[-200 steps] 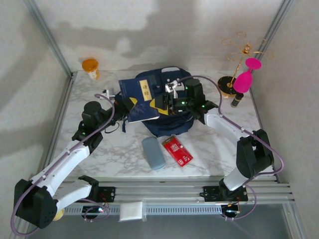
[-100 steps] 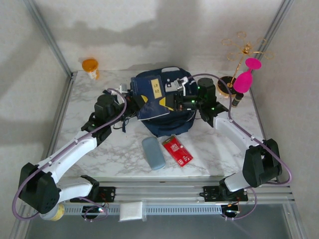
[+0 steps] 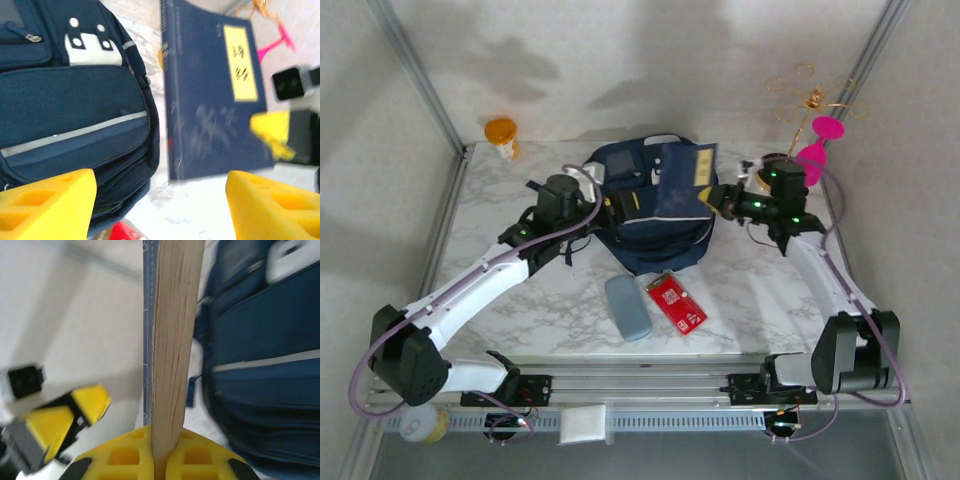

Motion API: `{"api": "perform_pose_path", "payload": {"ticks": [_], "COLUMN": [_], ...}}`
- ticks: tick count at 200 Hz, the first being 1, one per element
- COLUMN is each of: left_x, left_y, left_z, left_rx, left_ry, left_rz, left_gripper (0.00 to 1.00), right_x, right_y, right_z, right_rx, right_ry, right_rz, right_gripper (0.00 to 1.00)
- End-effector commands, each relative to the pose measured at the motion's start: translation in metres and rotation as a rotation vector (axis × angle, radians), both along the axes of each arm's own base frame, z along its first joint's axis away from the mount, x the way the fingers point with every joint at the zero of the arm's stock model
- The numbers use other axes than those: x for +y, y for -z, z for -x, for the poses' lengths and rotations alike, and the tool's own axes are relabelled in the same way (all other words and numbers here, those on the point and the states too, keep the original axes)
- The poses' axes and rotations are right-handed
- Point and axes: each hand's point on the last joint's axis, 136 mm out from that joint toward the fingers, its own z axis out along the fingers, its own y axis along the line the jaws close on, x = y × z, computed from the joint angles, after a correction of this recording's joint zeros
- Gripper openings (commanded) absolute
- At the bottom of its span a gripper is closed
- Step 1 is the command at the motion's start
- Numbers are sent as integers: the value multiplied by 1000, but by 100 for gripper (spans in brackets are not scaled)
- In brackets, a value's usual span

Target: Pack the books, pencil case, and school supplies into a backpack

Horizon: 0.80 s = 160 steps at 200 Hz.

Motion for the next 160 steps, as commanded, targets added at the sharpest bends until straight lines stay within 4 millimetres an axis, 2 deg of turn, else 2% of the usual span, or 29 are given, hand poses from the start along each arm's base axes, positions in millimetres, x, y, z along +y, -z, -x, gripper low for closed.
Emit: {"api": "perform_pose_path", "payload": {"ticks": [1, 19, 38, 58, 78, 101, 122, 144, 160], "left_x": [-23, -50, -81, -106, -123, -131, -130, -126, -124], "left_y": [45, 76, 104, 132, 154, 173, 187, 191, 186], "left_z": [1, 1, 3, -2, -10, -22, -31, -41, -47], "left_rx": [-9, -3, -20, -16, 9, 30, 37, 22, 2], "left_ry": [120, 230, 364, 447, 507, 512, 492, 457, 445], "left_rz": [-264, -418, -535, -603, -643, -686, -729, -764, -769], "left_gripper": [70, 69, 68, 68, 67, 68, 67, 56, 45], "right_x": [-44, -76, -101, -116, -121, -123, -124, -124, -123], "right_y": [19, 30, 40, 50, 56, 60, 62, 65, 66], "right_z": [1, 1, 1, 1, 2, 3, 4, 4, 4], "right_rx": [39, 67, 88, 111, 124, 131, 133, 137, 136], "right_ry": [150, 252, 328, 370, 382, 385, 383, 381, 376], "right_rz": [64, 68, 56, 45, 26, 25, 25, 28, 28], "right_gripper": [0, 0, 0, 0, 0, 0, 0, 0, 0]}}
